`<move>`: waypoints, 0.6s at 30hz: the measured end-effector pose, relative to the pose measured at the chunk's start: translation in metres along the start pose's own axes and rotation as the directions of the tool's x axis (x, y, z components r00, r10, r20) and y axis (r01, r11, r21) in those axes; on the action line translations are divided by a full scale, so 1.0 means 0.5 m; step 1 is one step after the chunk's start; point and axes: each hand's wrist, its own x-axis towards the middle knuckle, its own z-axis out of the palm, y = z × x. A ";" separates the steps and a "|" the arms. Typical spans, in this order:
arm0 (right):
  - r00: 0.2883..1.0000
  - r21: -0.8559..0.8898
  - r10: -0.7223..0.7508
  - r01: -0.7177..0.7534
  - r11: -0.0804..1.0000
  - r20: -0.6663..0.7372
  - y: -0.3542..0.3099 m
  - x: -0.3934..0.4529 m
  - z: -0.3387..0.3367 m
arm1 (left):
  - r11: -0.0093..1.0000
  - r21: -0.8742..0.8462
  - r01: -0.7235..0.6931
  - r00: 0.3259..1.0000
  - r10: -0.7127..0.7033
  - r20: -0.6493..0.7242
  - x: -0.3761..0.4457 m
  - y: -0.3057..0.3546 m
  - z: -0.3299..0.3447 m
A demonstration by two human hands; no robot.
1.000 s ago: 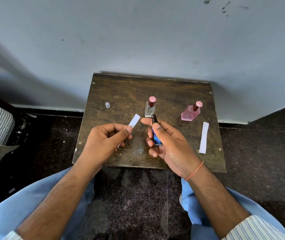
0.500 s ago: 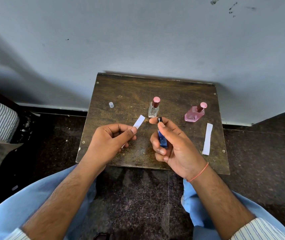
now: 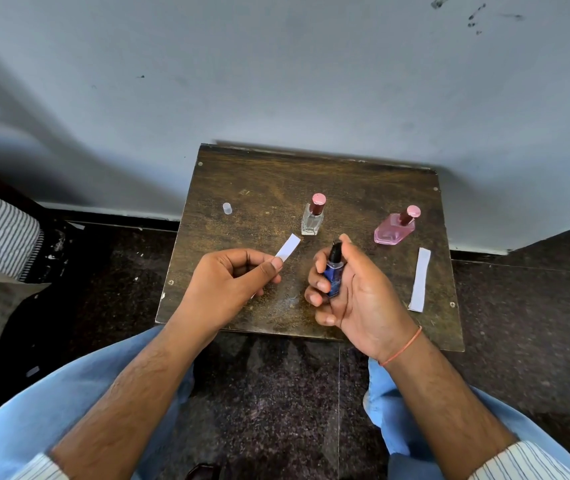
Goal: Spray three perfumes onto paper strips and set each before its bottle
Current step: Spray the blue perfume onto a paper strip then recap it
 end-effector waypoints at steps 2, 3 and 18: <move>0.999 -0.047 -0.025 0.023 0.999 -0.042 0.000 0.000 0.000 | 1.000 0.003 -0.007 1.000 0.007 0.005 -0.001 0.001 0.001; 0.997 -0.071 -0.047 0.043 0.997 -0.059 0.001 0.000 0.000 | 1.000 0.002 -0.008 1.000 0.008 0.006 -0.001 0.001 0.000; 0.937 -0.590 -0.308 0.158 0.792 -0.163 0.018 0.004 0.021 | 0.998 0.055 -0.043 0.998 0.040 0.051 0.000 -0.007 0.006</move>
